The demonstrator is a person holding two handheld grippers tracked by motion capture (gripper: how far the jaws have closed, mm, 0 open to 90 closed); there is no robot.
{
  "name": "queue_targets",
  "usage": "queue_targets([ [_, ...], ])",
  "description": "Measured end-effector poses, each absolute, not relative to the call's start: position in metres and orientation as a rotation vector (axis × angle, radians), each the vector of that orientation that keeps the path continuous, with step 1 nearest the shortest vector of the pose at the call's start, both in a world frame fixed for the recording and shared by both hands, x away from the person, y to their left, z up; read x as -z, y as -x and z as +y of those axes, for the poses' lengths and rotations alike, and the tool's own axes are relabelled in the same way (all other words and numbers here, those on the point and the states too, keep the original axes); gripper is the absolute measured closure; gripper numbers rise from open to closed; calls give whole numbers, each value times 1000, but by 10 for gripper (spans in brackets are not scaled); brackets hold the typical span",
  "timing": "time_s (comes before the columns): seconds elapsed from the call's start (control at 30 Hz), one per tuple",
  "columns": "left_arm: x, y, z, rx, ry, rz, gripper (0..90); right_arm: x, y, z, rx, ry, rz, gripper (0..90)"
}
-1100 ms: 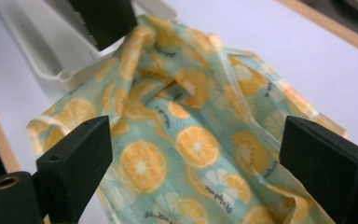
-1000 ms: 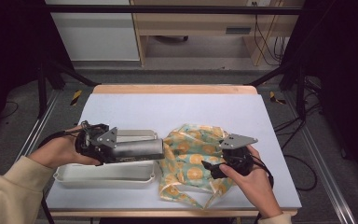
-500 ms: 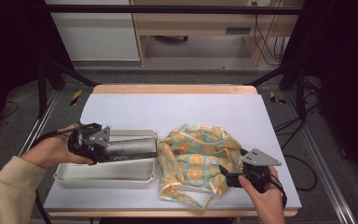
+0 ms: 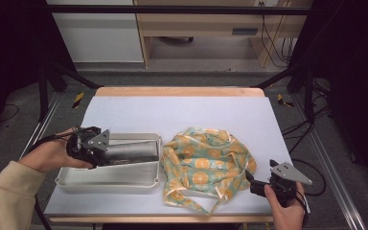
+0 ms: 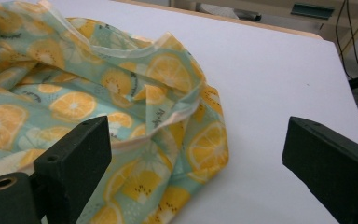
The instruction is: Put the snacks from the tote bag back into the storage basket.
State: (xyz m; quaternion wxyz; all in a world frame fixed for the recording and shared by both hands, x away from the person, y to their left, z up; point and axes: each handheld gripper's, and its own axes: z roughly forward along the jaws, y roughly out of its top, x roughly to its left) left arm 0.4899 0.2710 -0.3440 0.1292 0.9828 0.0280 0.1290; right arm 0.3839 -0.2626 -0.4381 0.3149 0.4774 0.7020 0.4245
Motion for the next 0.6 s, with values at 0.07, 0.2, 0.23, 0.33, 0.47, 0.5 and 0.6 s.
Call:
queue_targets([
  [0.07, 346, -490, 273, -374, -2851, 90, 434, 439, -381, -266, -1116, -1278, 1845, 74],
  [0.2, 351, -490, 277, -369, -2851, 96, 434, 444, -381, -272, -1107, -1335, 1835, 72],
  [0.23, 351, -490, 277, -369, -2851, 96, 434, 444, -381, -272, -1107, -1335, 1835, 72],
  [0.33, 358, -489, 280, -350, -2875, 87, 434, 448, -383, -273, -1059, -1344, 1847, 74],
  [0.47, 362, -489, 281, -341, -2870, 65, 434, 450, -383, -273, -1024, -1348, 1853, 74],
  [0.5, 363, -489, 281, -339, -2869, 61, 434, 450, -384, -273, -1016, -1348, 1851, 74],
  [0.6, 363, -489, 281, -330, -2862, 46, 434, 450, -383, -275, -1007, -1360, 1842, 76],
])
